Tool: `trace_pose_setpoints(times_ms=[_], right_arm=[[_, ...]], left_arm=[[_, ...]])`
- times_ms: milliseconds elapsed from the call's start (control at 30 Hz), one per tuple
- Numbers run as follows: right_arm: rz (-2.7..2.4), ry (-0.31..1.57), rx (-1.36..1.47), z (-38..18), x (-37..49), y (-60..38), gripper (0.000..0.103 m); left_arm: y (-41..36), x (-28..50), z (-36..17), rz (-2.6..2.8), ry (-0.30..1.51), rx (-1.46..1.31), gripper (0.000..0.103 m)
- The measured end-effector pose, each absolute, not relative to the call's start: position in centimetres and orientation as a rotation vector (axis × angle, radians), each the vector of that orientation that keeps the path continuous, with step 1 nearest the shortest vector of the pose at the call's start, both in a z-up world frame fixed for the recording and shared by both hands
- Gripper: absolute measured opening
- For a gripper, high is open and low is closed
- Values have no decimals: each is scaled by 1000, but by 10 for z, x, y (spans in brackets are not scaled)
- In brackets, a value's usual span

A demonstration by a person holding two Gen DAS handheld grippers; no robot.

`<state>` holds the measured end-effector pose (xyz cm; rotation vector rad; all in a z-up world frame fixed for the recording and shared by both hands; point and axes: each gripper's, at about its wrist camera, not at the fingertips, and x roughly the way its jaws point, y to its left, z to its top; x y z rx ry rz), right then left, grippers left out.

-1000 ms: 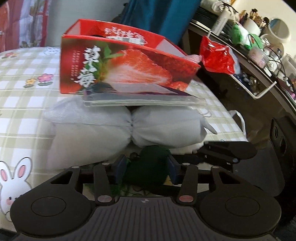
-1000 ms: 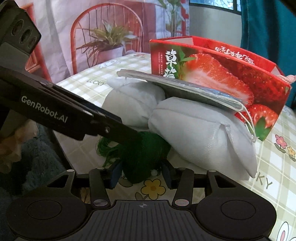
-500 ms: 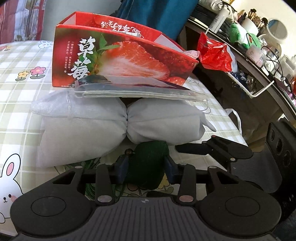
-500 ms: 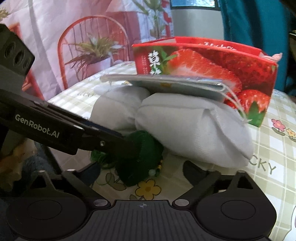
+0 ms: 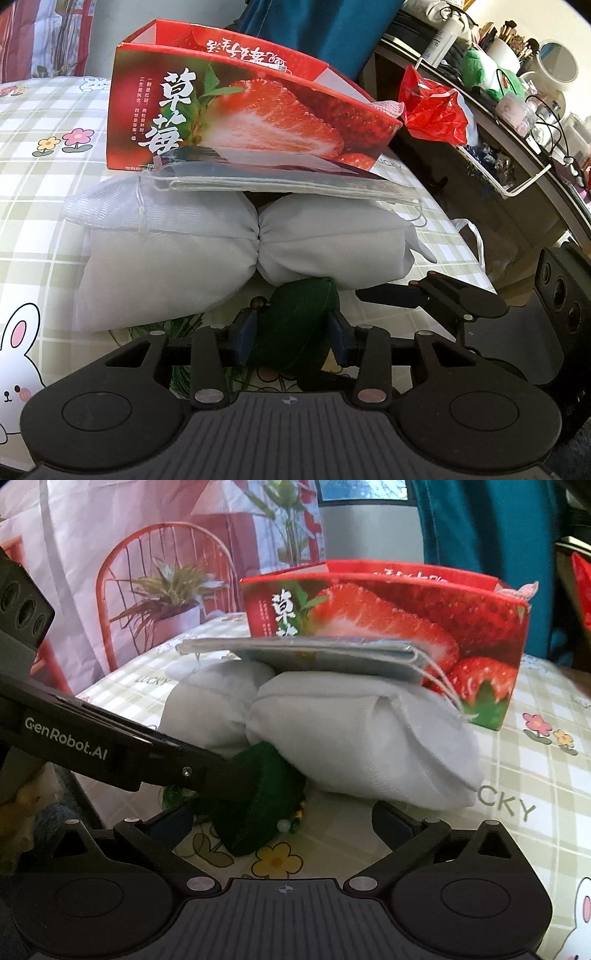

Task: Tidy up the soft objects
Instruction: 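Close both grippers on the green knit pouch, then lift the green pouch with both grippers and carry it over the red box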

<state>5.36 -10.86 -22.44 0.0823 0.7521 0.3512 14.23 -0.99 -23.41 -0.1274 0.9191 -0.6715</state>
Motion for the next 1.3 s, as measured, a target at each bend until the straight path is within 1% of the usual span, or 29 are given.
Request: trace_pose_setpoints(times_ms=[33, 100, 133, 200, 233, 267, 467, 700, 800, 867, 1300], right_arm=[[357, 748, 84, -224, 54, -109, 98], [354, 752, 70, -225, 54, -107, 84], [361, 758, 62, -226, 54, -106, 74], [399, 767, 68, -226, 55, -104, 65], [413, 771, 65, -227, 55, -103, 56], [429, 772, 65, -226, 55, -102, 52], [446, 767, 63, -224, 54, -101, 48], [447, 779, 41, -226, 55, -98, 48], [446, 773, 37, -225, 55, -98, 47], [445, 764, 33, -222, 53, -98, 45], [438, 669, -34, -192, 32, -95, 45]], left_arm=[[-10, 143, -234, -671, 920, -130, 44], [-10, 142, -235, -670, 923, -135, 44], [-10, 142, -236, -671, 923, -138, 44], [-10, 143, -236, -671, 923, -140, 44], [-10, 143, -236, -671, 923, -141, 44], [-10, 143, -236, -672, 924, -141, 44], [-11, 142, -237, -680, 928, -134, 44], [-12, 145, -242, -691, 939, -145, 45], [-12, 145, -242, -701, 942, -151, 46], [-15, 143, -240, -708, 941, -137, 46], [-9, 130, -215, -757, 869, -151, 46]])
